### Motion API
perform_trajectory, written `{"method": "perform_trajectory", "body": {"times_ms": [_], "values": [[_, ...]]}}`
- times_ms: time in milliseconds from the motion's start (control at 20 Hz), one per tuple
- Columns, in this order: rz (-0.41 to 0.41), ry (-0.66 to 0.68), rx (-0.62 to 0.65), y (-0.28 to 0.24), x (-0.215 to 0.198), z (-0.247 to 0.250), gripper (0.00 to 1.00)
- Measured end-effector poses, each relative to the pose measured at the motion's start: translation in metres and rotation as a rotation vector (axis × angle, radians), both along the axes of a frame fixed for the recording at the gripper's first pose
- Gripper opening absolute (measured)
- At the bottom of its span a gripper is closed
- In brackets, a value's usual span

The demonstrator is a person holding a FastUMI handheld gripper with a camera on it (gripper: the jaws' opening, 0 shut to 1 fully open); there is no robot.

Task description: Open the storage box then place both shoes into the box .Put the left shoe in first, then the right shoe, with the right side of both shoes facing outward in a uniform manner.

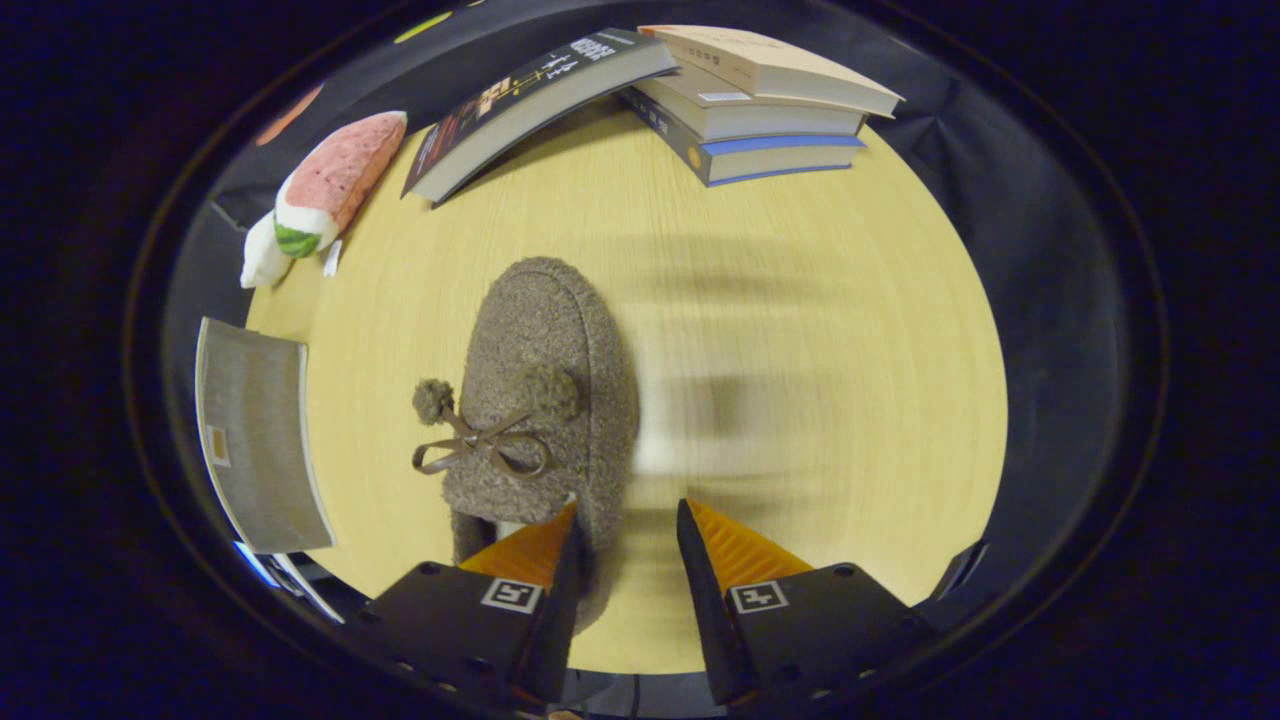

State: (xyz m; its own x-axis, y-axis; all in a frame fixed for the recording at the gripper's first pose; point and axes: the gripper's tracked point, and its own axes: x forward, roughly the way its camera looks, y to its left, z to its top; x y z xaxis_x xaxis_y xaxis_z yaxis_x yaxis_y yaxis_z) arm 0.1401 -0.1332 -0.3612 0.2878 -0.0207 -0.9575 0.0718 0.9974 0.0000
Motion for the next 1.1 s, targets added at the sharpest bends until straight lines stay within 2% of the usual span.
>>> {"method": "perform_trajectory", "body": {"times_ms": [100,150,200,250,300,450,700,900,1100], "values": [[0.002,0.000,0.013,0.001,0.001,-0.002,0.52],[0.001,-0.003,0.092,0.015,0.005,0.000,0.37],[-0.025,0.011,0.096,0.013,0.001,-0.001,0.21],[-0.016,0.000,0.092,0.014,0.002,-0.006,0.06],[0.007,0.004,0.078,0.015,0.000,-0.003,0.04],[0.005,0.000,0.070,0.014,-0.006,0.003,0.00],[0.007,-0.066,0.122,0.039,-0.020,0.062,0.01],[0.050,-0.134,0.141,0.083,-0.028,0.125,0.00],[0.104,-0.182,0.172,0.155,-0.038,0.169,0.00]]}}
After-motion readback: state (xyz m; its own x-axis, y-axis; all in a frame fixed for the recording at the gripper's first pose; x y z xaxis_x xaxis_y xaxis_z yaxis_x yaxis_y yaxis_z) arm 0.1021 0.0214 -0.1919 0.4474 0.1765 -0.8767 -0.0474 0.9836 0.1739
